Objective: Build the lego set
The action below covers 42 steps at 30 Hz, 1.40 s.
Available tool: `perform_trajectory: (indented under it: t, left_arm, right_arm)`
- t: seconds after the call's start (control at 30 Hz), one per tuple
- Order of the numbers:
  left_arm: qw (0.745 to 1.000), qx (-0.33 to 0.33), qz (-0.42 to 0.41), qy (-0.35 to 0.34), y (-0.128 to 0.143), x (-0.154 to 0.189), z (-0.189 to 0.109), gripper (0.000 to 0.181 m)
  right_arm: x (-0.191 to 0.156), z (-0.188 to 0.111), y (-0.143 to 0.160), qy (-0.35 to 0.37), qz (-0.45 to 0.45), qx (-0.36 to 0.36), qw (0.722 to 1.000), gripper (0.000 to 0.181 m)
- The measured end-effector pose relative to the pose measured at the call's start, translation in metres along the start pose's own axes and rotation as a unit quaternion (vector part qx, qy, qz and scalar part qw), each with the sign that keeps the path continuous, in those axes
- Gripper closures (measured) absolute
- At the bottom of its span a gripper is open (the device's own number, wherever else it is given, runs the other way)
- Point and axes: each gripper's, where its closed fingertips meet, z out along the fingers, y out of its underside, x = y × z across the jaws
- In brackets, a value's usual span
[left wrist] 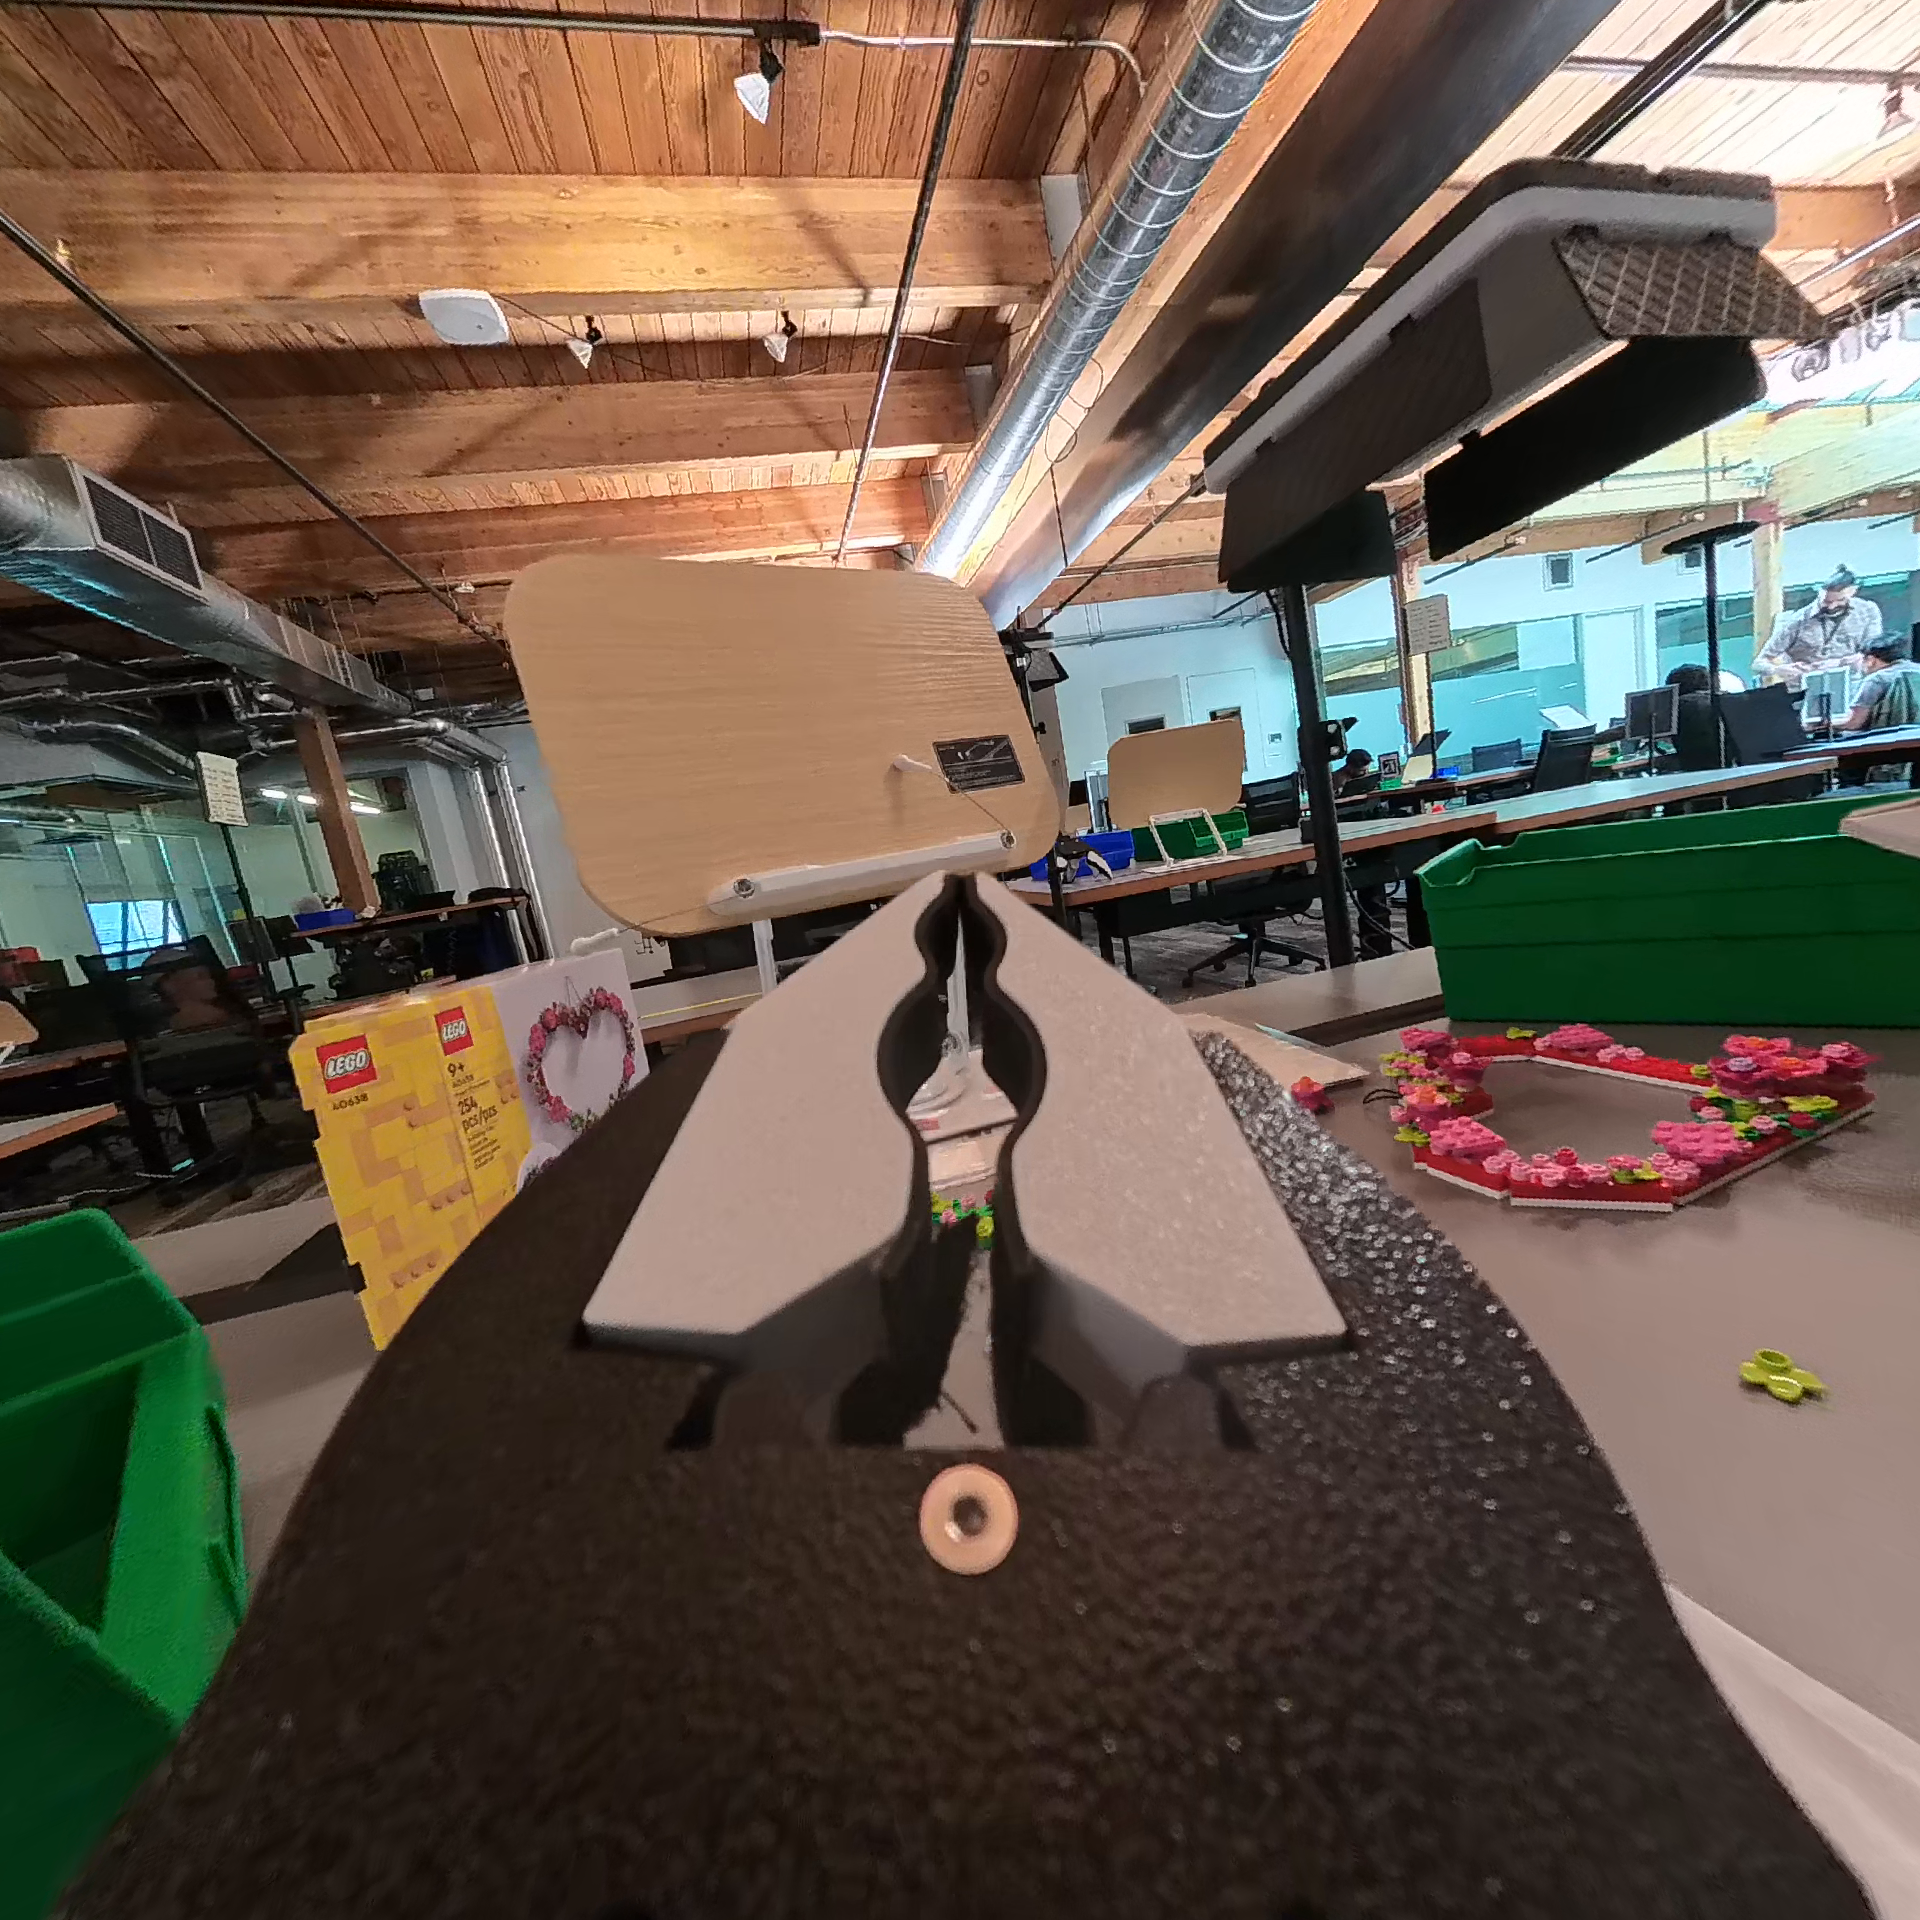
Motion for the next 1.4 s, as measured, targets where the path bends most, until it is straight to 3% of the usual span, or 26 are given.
perform_trajectory:
  t: [0.13,0.33,0.43,0.57,0.8,1.0,1.4]
  left_arm:
    - [1.0,0.001,-0.004,0.006,-0.004,0.002,-0.001,0.181]
    - [1.0,0.007,0.006,0.03,-0.01,0.013,-0.002,0.181]
    - [0.998,0.007,0.005,0.063,-0.009,0.029,-0.002,0.181]
    - [0.992,0.012,-0.017,0.126,-0.014,0.057,-0.005,0.181]
    - [0.964,0.017,-0.028,0.264,-0.015,0.122,-0.02,0.181]
    - [0.924,0.007,-0.067,0.377,-0.005,0.169,-0.045,0.181]
    - [0.913,0.009,-0.14,0.382,-0.012,0.155,-0.048,0.181]
  right_arm:
    - [-0.04,-0.012,-0.018,-0.056,0.021,0.019,0.998,0.181]
    - [-0.12,-0.047,-0.049,-0.176,-0.043,0.054,0.982,0.181]
    - [-0.163,-0.071,-0.058,-0.244,-0.092,0.065,0.963,0.181]
    - [-0.194,-0.087,-0.063,-0.281,-0.139,0.076,0.947,0.181]
    - [-0.196,-0.081,-0.058,-0.268,-0.173,0.066,0.946,0.181]
    - [-0.18,-0.07,-0.055,-0.226,-0.165,0.05,0.959,0.181]
    - [-0.171,-0.058,-0.045,-0.202,-0.163,0.023,0.965,0.181]
